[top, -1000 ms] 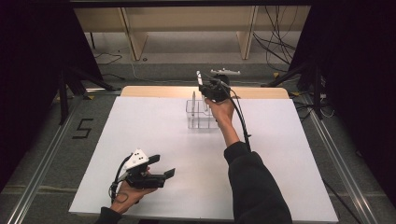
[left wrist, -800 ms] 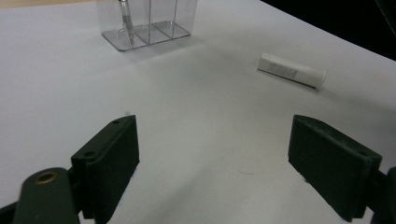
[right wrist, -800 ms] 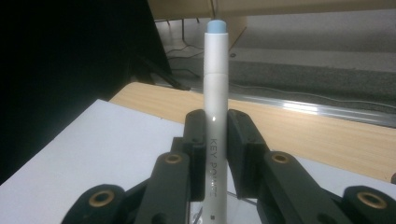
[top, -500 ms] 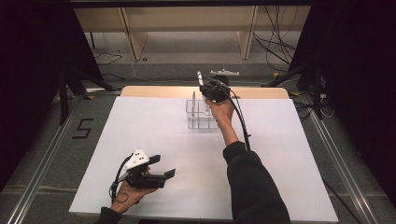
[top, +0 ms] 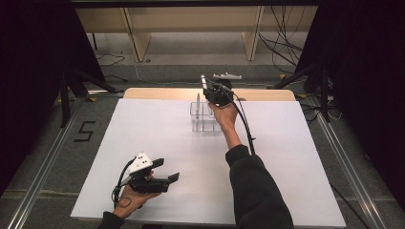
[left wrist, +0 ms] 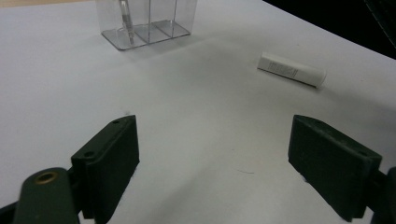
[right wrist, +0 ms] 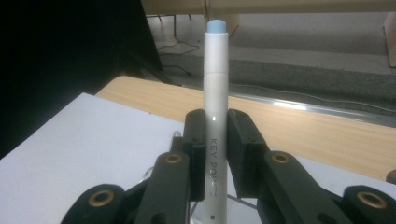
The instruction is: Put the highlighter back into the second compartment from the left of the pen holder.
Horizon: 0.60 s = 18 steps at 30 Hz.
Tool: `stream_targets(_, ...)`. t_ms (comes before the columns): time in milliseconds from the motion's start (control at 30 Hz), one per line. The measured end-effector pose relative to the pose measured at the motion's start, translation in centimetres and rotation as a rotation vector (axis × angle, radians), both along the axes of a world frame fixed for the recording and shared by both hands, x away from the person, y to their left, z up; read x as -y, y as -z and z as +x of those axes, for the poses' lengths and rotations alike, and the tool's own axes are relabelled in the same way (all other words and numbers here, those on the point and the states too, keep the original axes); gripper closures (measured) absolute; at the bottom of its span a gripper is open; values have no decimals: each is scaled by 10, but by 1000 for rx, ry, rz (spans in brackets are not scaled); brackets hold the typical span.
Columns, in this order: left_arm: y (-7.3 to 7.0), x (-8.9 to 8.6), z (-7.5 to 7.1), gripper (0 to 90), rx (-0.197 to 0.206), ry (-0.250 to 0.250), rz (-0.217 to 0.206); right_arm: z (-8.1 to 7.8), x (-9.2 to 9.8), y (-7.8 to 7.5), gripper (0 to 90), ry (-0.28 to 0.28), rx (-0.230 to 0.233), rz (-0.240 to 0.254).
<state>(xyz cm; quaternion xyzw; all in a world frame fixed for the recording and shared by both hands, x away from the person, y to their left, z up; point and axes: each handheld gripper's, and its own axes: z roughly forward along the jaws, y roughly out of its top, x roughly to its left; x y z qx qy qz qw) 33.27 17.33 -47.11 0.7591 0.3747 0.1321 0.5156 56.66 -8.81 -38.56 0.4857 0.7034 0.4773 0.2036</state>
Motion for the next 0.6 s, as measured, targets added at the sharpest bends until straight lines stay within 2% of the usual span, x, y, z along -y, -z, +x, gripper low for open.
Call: stream_targets(600, 0, 0, 0, 159, -1, 0, -8, 1, -3, 9, 788, 5, -10, -13)
